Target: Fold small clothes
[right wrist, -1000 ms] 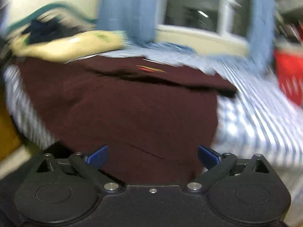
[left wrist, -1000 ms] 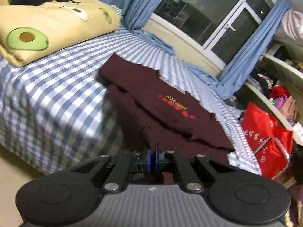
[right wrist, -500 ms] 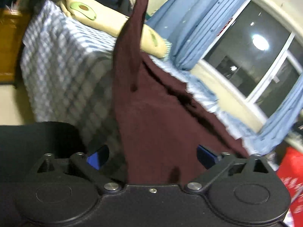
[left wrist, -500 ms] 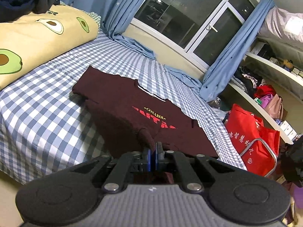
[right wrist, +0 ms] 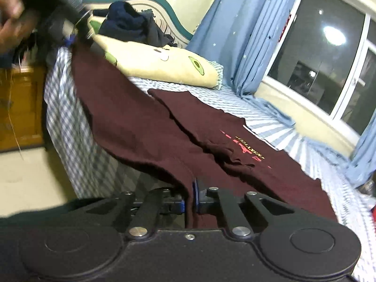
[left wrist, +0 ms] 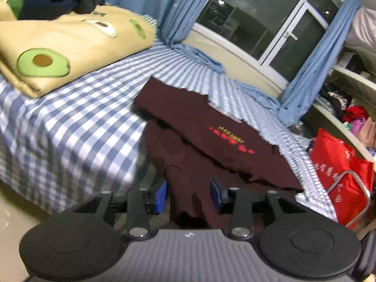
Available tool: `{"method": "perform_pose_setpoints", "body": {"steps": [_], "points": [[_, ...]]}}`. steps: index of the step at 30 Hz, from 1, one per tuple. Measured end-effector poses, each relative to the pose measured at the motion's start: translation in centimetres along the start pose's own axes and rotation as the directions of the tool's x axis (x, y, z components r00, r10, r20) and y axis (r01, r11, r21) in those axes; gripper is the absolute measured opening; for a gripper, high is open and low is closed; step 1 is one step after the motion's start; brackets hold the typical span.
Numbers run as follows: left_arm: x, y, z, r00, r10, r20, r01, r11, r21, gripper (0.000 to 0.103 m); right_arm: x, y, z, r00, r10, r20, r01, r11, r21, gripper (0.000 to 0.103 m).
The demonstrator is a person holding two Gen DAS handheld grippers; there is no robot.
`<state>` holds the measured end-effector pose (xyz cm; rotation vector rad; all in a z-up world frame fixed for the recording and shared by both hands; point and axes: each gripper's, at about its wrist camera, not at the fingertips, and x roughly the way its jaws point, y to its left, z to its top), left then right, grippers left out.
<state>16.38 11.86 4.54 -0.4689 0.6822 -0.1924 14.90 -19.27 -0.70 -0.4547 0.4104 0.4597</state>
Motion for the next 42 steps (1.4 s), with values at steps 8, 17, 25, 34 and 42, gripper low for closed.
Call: {"method": "perform_pose_setpoints", "body": {"steps": [8, 17, 25, 34, 42], "points": [[-1.1, 0.0, -2.0, 0.989, 0.124, 0.077, -0.13, 0.989, 0.071, 0.097, 1.8, -4.1, 3.4, 0.987, 0.151, -0.062, -0.138, 0.976, 0.17, 0.006], [-4.6, -3.9, -5.6, 0.951, 0.029, 0.308, -0.132, 0.938, 0.319, 0.102, 2.7, -5.3, 3.9, 0.98, 0.186, -0.071, -0.163, 0.955, 0.247, 0.007], [-3.4, -8.6, -8.6, 0.96, -0.107, 0.259, -0.08, 0.781, 0.62, 0.102, 3.3, -6.2, 3.4, 0.977, 0.203, -0.059, -0.173, 0.93, 0.325, 0.008], [1.3, -11.2, -11.3, 0.968, 0.003, 0.252, -0.197, 0.632, 0.749, 0.097, 2.5, -6.2, 3.5, 0.98, 0.194, -0.042, -0.169, 0.928, 0.331, 0.009], [2.6, -9.0, -12.1, 0.94, 0.125, 0.318, -0.325, 0.616, 0.717, 0.072, 1.3, -5.2, 3.3, 0.99, 0.14, -0.017, -0.129, 0.947, 0.295, 0.009]]}}
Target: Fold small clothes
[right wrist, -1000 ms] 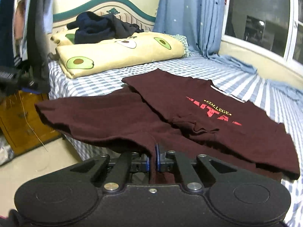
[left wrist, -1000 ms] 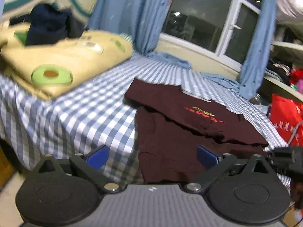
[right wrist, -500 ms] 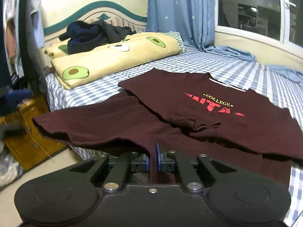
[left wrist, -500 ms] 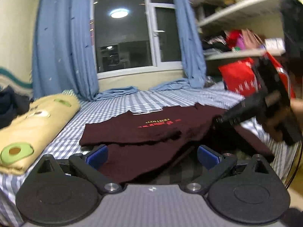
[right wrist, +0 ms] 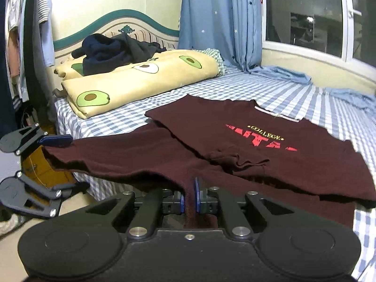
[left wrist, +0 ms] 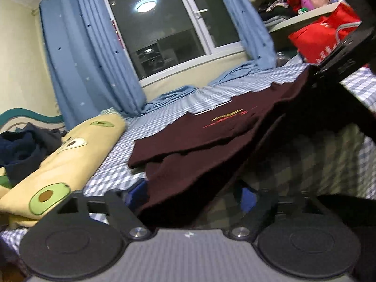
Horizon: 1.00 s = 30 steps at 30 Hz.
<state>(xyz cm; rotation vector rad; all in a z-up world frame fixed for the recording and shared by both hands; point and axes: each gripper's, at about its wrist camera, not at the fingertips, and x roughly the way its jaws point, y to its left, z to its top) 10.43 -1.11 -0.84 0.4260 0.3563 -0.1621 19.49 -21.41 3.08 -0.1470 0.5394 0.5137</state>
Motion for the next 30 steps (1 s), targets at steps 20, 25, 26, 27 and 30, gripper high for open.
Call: {"method": "perform_pose_setpoints", "body": {"steps": [20, 25, 26, 27, 30], "points": [[-0.1, 2.4, 3.5, 0.987, -0.023, 0.158, 0.044, 0.99, -0.131, 0.005, -0.6, 2.9, -7.3, 0.97, -0.239, 0.048, 0.244, 0.954, -0.176, 0.06], [0.0, 3.4, 5.2, 0.983, -0.002, 0.182, 0.036, 0.981, -0.189, 0.005, 0.6, 3.6, -11.8, 0.896, -0.435, 0.094, 0.442, 0.842, -0.309, 0.086], [0.1, 3.7, 5.4, 0.984, 0.001, 0.179, 0.037, 0.978, -0.208, 0.005, 0.8, 3.7, -12.7, 0.882, -0.462, 0.097, 0.466, 0.821, -0.331, 0.086], [0.2, 4.1, 5.6, 0.984, 0.0, 0.176, 0.041, 0.973, -0.228, 0.004, 1.0, 3.5, -13.5, 0.871, -0.484, 0.089, 0.483, 0.806, -0.342, 0.086], [0.4, 4.9, 5.9, 0.986, -0.003, 0.169, 0.047, 0.964, -0.261, 0.004, 1.6, 2.5, -15.5, 0.849, -0.526, 0.046, 0.507, 0.788, -0.35, 0.086]]}}
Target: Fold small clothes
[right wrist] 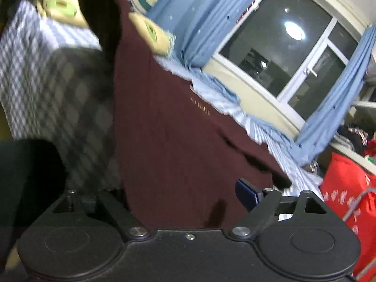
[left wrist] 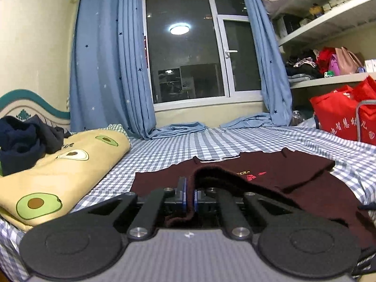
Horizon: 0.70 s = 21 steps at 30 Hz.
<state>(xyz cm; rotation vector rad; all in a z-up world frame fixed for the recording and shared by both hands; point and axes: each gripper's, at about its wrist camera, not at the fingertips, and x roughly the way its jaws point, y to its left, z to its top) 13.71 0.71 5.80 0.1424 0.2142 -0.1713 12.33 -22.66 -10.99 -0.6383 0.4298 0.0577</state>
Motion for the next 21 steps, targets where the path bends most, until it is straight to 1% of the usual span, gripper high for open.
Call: {"method": "perform_pose_setpoints", "body": {"steps": [2, 4, 7, 9, 11, 12, 13, 14, 15, 16, 18, 21], "points": [[0.0, 0.0, 0.0, 1.0, 0.001, -0.003, -0.001, 1.0, -0.001, 0.004, 0.4, 0.1, -1.2, 0.998, -0.051, -0.024, 0.05, 0.999, -0.01, 0.086], [-0.1, -0.1, -0.1, 1.0, 0.003, -0.006, -0.003, 1.0, 0.012, 0.004, 0.4, -0.2, -2.0, 0.994, -0.108, -0.018, 0.108, 0.994, -0.013, 0.084], [-0.3, -0.3, -0.3, 1.0, 0.018, -0.013, -0.018, 0.999, 0.027, 0.004, -0.8, -1.1, -2.8, 0.988, -0.148, 0.051, 0.148, 0.989, 0.006, 0.082], [-0.6, -0.3, -0.5, 0.999, 0.03, -0.023, -0.03, 1.0, 0.009, 0.003, -1.4, -1.5, -3.3, 0.981, -0.172, 0.092, 0.171, 0.985, 0.023, 0.081], [-1.2, -0.3, -0.9, 0.999, 0.044, -0.031, -0.045, 0.999, -0.019, 0.003, -2.3, -2.2, -4.0, 0.972, -0.188, 0.142, 0.181, 0.981, 0.065, 0.074], [-1.4, -0.4, -1.2, 0.998, 0.048, -0.036, -0.049, 0.998, -0.027, 0.003, -3.0, -2.7, -4.3, 0.969, -0.189, 0.157, 0.177, 0.981, 0.084, 0.064], [-1.7, -0.6, -1.6, 0.998, 0.053, -0.039, -0.054, 0.998, -0.03, 0.003, -3.3, -3.0, -4.3, 0.967, -0.188, 0.171, 0.173, 0.98, 0.101, 0.049], [-1.9, -0.8, -1.9, 0.998, 0.056, -0.041, -0.057, 0.998, -0.03, 0.003, -3.7, -3.4, -4.4, 0.965, -0.186, 0.185, 0.167, 0.98, 0.112, 0.04], [-2.1, -0.9, -2.2, 0.997, 0.061, -0.044, -0.063, 0.998, -0.03, 0.002, -4.0, -3.6, -4.2, 0.963, -0.182, 0.198, 0.161, 0.98, 0.116, 0.023], [-2.2, -1.1, -2.5, 0.997, 0.069, -0.048, -0.07, 0.997, -0.032, 0.002, -4.4, -3.8, -4.1, 0.96, -0.183, 0.211, 0.16, 0.98, 0.119, 0.015], [-2.7, -1.1, -2.9, 0.995, 0.081, -0.05, -0.083, 0.995, -0.048, 0.002, -5.0, -4.3, -3.6, 0.958, -0.175, 0.226, 0.15, 0.981, 0.124, 0.01], [-3.8, -0.7, -3.4, 0.995, 0.083, -0.049, -0.088, 0.989, -0.119, 0.002, -6.2, -5.0, -2.9, 0.947, -0.195, 0.253, 0.165, 0.977, 0.136, 0.005]]}}
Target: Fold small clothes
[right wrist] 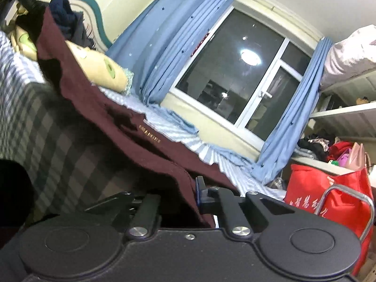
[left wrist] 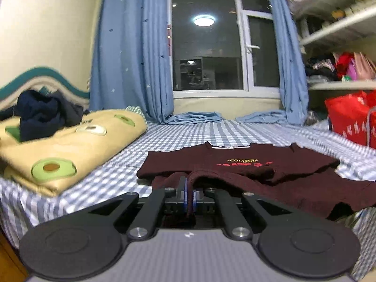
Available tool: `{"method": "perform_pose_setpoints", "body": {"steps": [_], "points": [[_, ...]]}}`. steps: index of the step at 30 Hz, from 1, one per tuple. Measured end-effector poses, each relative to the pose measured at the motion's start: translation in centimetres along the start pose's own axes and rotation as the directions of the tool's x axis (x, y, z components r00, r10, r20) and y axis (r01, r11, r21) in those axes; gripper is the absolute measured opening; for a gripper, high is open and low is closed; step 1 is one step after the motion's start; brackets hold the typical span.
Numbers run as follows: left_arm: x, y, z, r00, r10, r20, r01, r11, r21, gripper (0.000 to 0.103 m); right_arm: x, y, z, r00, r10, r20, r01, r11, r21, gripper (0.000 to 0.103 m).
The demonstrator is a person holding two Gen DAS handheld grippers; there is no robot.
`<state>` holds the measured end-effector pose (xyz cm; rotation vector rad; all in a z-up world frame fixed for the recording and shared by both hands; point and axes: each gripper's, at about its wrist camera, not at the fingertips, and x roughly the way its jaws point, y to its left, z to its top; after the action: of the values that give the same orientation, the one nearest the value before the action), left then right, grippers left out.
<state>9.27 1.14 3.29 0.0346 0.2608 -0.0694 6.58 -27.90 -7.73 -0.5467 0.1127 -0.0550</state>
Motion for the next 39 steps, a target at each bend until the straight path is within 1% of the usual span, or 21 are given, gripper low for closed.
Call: {"method": "perform_pose_setpoints", "body": {"steps": [2, 6, 9, 11, 14, 17, 20, 24, 30, 34, 37, 39], "points": [[-0.9, 0.2, -0.1, 1.0, -0.002, 0.006, 0.002, 1.0, -0.02, 0.002, -0.8, -0.8, 0.6, 1.0, -0.022, 0.017, 0.021, 1.0, 0.013, 0.005], [-3.8, 0.0, -0.1, 0.999, -0.003, 0.045, 0.004, 1.0, -0.013, 0.002, -2.8, -2.3, 1.6, 0.997, -0.06, 0.054, 0.059, 0.998, 0.028, 0.004], [-6.1, 0.2, 0.3, 0.998, -0.006, 0.061, 0.009, 0.998, -0.059, 0.002, -4.9, -3.1, 2.3, 0.993, -0.09, 0.08, 0.086, 0.995, 0.047, 0.004], [-7.5, 0.6, 0.9, 0.997, -0.006, 0.076, 0.013, 0.996, -0.087, 0.002, -6.6, -3.8, 3.0, 0.99, -0.101, 0.096, 0.094, 0.992, 0.081, 0.004], [-9.3, 1.1, 2.3, 0.994, 0.003, 0.107, 0.007, 0.995, -0.1, 0.002, -8.8, -4.4, 4.4, 0.982, -0.126, 0.139, 0.114, 0.99, 0.088, 0.004], [-10.1, 1.7, 3.8, 0.993, -0.005, 0.115, 0.019, 0.993, -0.118, 0.002, -9.6, -5.0, 5.8, 0.974, -0.143, 0.176, 0.127, 0.987, 0.1, 0.004], [-10.0, 1.9, 5.2, 0.993, -0.007, 0.117, 0.019, 0.994, -0.105, 0.002, -9.3, -5.8, 7.0, 0.968, -0.148, 0.203, 0.126, 0.985, 0.12, 0.004], [-8.1, 1.6, 7.6, 0.99, -0.011, 0.139, 0.02, 0.998, -0.064, 0.002, -6.8, -6.8, 8.4, 0.958, -0.156, 0.242, 0.134, 0.985, 0.106, 0.004], [-2.6, 0.4, 12.4, 0.985, -0.012, 0.169, 0.003, 0.999, 0.05, 0.002, 0.7, -9.6, 11.2, 0.952, -0.159, 0.262, 0.144, 0.987, 0.075, 0.004], [2.9, 0.0, 15.6, 0.99, -0.019, 0.143, 0.003, 0.994, 0.111, 0.003, 7.0, -11.3, 12.9, 0.962, -0.125, 0.242, 0.117, 0.992, 0.049, 0.005], [7.8, -0.3, 17.4, 0.994, -0.023, 0.109, 0.009, 0.992, 0.128, 0.003, 12.3, -11.9, 13.9, 0.977, -0.094, 0.194, 0.089, 0.995, 0.036, 0.005], [11.4, -0.5, 18.2, 0.997, -0.026, 0.071, 0.016, 0.991, 0.135, 0.003, 15.7, -12.1, 14.3, 0.987, -0.065, 0.15, 0.06, 0.998, 0.036, 0.005]]}}
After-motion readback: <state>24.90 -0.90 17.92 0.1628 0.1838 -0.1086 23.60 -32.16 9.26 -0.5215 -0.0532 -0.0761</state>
